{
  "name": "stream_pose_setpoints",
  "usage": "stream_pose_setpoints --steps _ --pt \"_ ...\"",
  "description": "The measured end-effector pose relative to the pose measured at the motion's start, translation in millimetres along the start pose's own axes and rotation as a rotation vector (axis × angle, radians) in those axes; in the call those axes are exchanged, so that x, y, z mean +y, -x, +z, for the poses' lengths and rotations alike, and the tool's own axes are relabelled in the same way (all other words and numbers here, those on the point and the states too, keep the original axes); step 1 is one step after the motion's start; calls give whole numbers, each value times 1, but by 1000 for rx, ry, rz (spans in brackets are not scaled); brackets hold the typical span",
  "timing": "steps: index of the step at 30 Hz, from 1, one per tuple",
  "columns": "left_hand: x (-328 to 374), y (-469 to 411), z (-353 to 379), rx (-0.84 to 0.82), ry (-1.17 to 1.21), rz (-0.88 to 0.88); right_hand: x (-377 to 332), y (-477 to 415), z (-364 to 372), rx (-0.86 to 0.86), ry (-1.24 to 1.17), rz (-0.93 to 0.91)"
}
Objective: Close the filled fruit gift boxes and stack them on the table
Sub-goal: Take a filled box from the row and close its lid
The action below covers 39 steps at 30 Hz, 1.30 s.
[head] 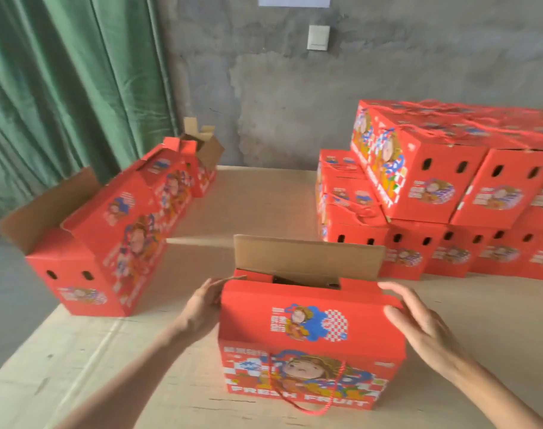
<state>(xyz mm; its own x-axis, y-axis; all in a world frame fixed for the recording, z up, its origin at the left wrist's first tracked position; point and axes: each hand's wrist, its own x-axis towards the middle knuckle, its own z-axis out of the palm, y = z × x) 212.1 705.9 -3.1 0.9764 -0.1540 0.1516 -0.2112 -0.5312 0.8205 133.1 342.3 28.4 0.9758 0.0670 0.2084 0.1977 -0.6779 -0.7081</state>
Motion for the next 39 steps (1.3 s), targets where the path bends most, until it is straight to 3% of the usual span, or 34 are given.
stream_pose_setpoints --steps 6,14,18,23,29,32,39 --pt "3 2 -2 -59 312 -51 -7 1 9 47 54 -20" --pt "16 6 2 -9 221 -41 -9 0 7 70 19 61" --pt "19 8 0 -93 266 -55 -7 -6 14 159 59 79" --pt "-3 3 0 -6 -80 40 -13 -13 30 294 187 78" --pt "-31 -7 6 11 -268 70 -11 -12 37 342 169 128" --pt "-2 0 12 89 -283 -6 -15 -12 40 329 131 173" --pt "36 12 14 103 -291 47 -7 -18 41 273 170 157"
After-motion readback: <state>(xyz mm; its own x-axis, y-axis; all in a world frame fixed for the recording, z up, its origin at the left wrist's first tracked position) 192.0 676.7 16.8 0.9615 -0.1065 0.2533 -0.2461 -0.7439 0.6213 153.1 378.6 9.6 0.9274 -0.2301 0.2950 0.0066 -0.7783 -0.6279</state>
